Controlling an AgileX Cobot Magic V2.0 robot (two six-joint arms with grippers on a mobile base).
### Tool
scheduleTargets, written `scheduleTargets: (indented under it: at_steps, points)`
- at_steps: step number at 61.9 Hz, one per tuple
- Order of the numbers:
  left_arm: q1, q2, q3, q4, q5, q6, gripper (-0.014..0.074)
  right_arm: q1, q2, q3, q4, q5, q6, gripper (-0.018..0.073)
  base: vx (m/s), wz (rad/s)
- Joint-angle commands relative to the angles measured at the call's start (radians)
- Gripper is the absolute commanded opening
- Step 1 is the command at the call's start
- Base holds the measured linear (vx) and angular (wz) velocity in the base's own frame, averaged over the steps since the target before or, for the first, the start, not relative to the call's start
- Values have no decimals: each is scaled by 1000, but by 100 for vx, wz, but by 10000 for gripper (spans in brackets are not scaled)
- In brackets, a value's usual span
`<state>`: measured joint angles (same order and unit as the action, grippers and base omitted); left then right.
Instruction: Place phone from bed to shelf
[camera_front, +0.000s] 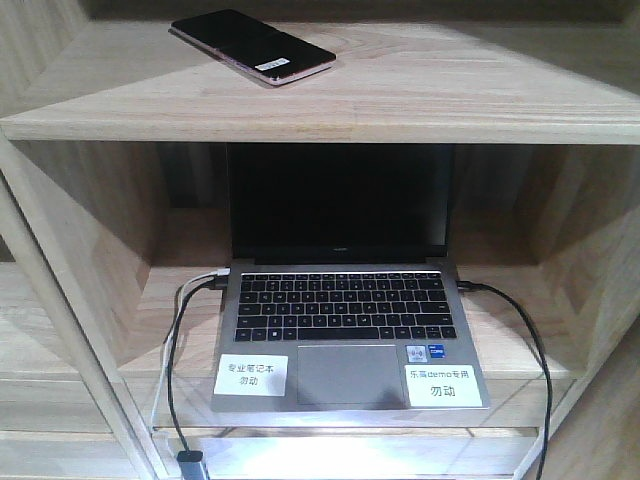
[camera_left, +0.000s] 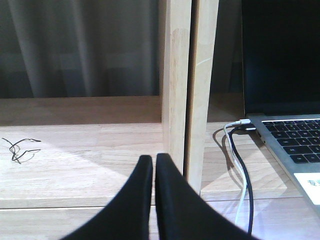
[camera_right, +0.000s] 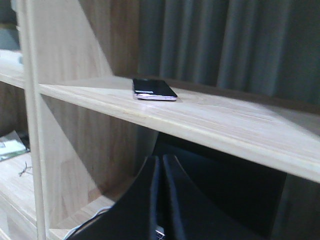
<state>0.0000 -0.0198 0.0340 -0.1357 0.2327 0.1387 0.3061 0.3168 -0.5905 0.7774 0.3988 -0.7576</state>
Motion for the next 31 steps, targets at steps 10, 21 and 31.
scheduleTargets:
  at_steps: [10,21,31]
  points:
    - [-4,-6,2,-10,-74,-4,1,-6,-180,91,26,-52,43,-8,0,0]
    - [-4,-6,2,-10,-74,-4,1,-6,-255,151,25,-29,47,-8,0,0]
    - [-4,-6,2,-10,-74,-4,1,-6,-258,158,25,-16,47,-8,0,0]
